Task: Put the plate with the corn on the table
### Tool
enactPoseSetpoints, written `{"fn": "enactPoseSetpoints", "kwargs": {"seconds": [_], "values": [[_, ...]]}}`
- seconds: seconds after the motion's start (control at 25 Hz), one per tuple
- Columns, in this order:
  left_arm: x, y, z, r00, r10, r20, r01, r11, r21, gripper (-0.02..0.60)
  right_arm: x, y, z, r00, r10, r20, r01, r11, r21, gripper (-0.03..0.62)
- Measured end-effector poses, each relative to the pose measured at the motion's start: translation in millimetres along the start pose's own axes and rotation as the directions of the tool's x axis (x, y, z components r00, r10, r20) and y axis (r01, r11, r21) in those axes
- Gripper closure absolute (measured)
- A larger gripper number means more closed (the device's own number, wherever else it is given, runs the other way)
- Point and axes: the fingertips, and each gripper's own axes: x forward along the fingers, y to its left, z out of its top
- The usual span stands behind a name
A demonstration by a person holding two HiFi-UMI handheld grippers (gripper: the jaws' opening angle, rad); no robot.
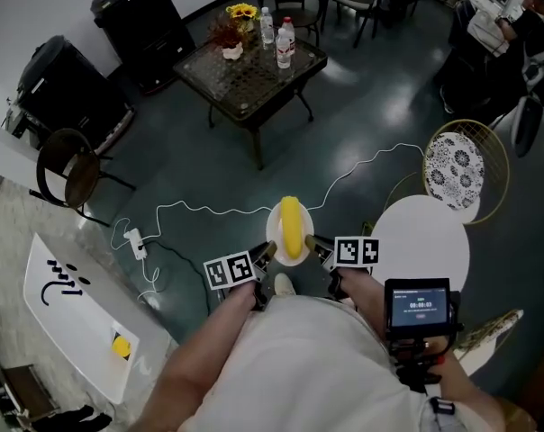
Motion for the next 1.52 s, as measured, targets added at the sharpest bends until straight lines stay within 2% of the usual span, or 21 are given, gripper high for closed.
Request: {"fn": "enactPoseSetpoints", "kwargs": {"seconds": [0.36,0.68,0.84,1.12,1.52], "values": [[-14,20,38,1.0,0.005,0.027,-0.006,1.0,0.014,0.537,36,22,15,1.0,0.008,0.003,-0.008,1.0,-0.025,0.549],[-13,13,22,0.998,0.024,0.056,-0.025,1.0,0.012,0.537,25,16,9,0.999,0.036,-0.019,-0.036,0.998,-0.046,0.549],[-15,34,57,0.998,0.037,0.052,-0.036,0.999,-0.018,0.537,62,28,28,0.998,0.031,-0.055,-0.034,0.999,-0.041,0.549],[-15,48,86,0.995,0.064,0.075,-0.061,0.997,-0.044,0.537,90,37,50,0.994,0.052,-0.1,-0.059,0.996,-0.061,0.549],[20,59,136,0.993,0.082,0.079,-0.077,0.995,-0.063,0.537,125,24,103,0.99,0.061,-0.129,-0.069,0.996,-0.059,0.549]]}}
